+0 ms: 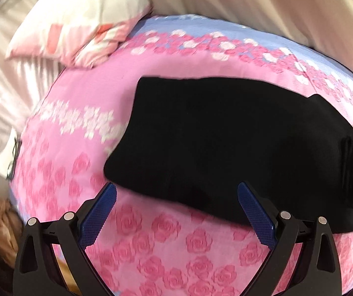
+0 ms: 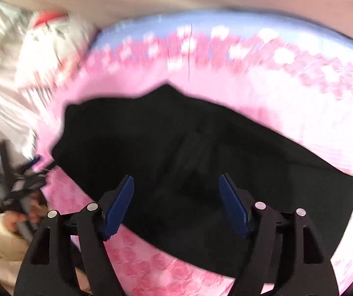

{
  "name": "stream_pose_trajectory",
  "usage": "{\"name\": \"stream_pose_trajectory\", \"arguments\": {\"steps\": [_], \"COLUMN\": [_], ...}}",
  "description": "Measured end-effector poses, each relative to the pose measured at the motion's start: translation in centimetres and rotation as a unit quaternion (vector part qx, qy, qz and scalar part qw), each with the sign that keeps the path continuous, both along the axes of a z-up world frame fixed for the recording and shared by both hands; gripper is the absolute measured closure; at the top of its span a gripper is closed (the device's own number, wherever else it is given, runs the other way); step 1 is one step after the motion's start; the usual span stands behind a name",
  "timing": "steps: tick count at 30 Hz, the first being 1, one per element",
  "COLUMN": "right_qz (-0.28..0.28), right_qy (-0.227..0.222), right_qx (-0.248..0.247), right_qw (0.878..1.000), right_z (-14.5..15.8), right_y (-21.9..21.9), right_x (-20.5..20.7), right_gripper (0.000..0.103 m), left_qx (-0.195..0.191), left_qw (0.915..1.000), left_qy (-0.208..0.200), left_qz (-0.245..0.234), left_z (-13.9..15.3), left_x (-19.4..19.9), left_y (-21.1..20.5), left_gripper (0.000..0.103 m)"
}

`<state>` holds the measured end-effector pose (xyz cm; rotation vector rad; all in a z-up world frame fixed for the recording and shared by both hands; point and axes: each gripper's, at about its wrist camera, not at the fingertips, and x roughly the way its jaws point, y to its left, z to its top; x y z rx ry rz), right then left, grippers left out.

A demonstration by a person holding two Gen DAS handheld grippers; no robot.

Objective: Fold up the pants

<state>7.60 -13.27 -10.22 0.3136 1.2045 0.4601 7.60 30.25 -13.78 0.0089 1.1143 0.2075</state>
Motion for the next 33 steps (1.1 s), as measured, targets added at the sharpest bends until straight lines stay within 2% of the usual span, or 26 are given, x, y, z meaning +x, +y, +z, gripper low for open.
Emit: {"name": "stream_pose_trajectory", "arguments": {"steps": [1,3,7,8,9,11,14,16,17,19,22,24,25,26,27,28,30,32,33], "right_qz": [-0.016,-0.032,-0.004,0.022,0.042,0.051,0.071,0.109,0.115,0.112,0.130,0.159,0.181,0.216,0.245,0.276,0.351,0.396,0.407], "right_qy": [0.009,0.030,0.058,0.064,0.035,0.051,0.013,0.045,0.029,0.044,-0.021,-0.037,-0.048,-0.062,-0.079,-0.103,-0.143,-0.145,-0.142], "right_qx": [0.010,-0.017,-0.050,-0.103,-0.131,-0.149,-0.139,-0.189,-0.194,-0.213,-0.197,-0.175,-0.172,-0.175,-0.181,-0.189,-0.209,-0.211,-0.211], "right_qw": [1.000,0.999,0.997,0.992,0.990,0.986,0.988,0.975,0.974,0.970,0.972,0.971,0.967,0.959,0.949,0.937,0.902,0.882,0.877], "right_z": [-0.2,-1.9,-6.5,-8.3,-8.1,-6.9,-4.2,-7.5,-7.4,-6.4,-1.8,-0.6,-0.2,-0.3,-0.5,-0.9,-2.3,-4.5,-5.1], "right_y": [-0.7,-0.8,3.2,4.6,5.6,6.2,7.7,9.2,9.7,10.4,14.5,18.1,20.9,24.3,26.7,29.4,35.6,40.1,41.6], "right_x": [-0.1,0.1,1.5,1.5,1.3,1.7,2.1,2.9,3.3,4.0,4.4,4.5,4.4,3.9,3.1,2.1,-0.3,-1.8,-2.0], "right_gripper": [0.070,0.092,0.094,0.095,0.098,0.096,0.094,0.093,0.093,0.092,0.089,0.088,0.082,0.072,0.044,0.028,0.029,0.034,0.042], "left_qx": [-0.004,-0.011,-0.024,-0.027,-0.025,-0.017,-0.013,-0.024,-0.028,-0.039,-0.048,-0.045,-0.047,-0.050,-0.053,-0.057,-0.062,-0.056,-0.057], "left_qw": [1.0000,0.9999,0.9996,0.9995,0.9996,0.9997,0.9997,0.9989,0.9983,0.9963,0.9941,0.9922,0.9913,0.9901,0.9894,0.9886,0.9874,0.9863,0.9861], "left_qy": [-0.002,-0.002,0.012,0.014,0.014,0.016,0.015,0.022,0.026,0.036,0.022,0.026,0.028,0.028,0.028,0.028,0.026,0.028,0.028], "left_qz": [-0.005,-0.007,-0.006,-0.007,-0.007,-0.007,0.012,0.034,0.045,0.068,0.094,0.113,0.120,0.128,0.132,0.136,0.143,0.152,0.154], "left_z": [0.0,-0.2,-1.1,-1.2,-1.1,-1.2,-1.3,-2.0,-2.3,-2.7,-2.5,-3.0,-3.2,-3.3,-3.3,-3.2,-3.1,-3.0,-3.0], "left_x": [0.4,1.2,2.3,2.3,2.3,2.2,1.3,0.6,0.3,-0.4,-2.2,-3.1,-3.5,-4.0,-4.3,-4.6,-5.3,-6.2,-6.6], "left_y": [-0.1,-0.2,-0.1,0.0,0.1,0.4,2.0,3.5,4.1,5.5,7.7,9.0,9.5,10.0,10.3,10.6,11.3,12.1,12.4], "left_gripper": [0.006,0.006,0.006,0.006,0.006,0.006,0.006,0.006,0.006,0.006,0.006,0.006,0.006,0.006,0.006,0.006,0.006,0.006,0.006]}}
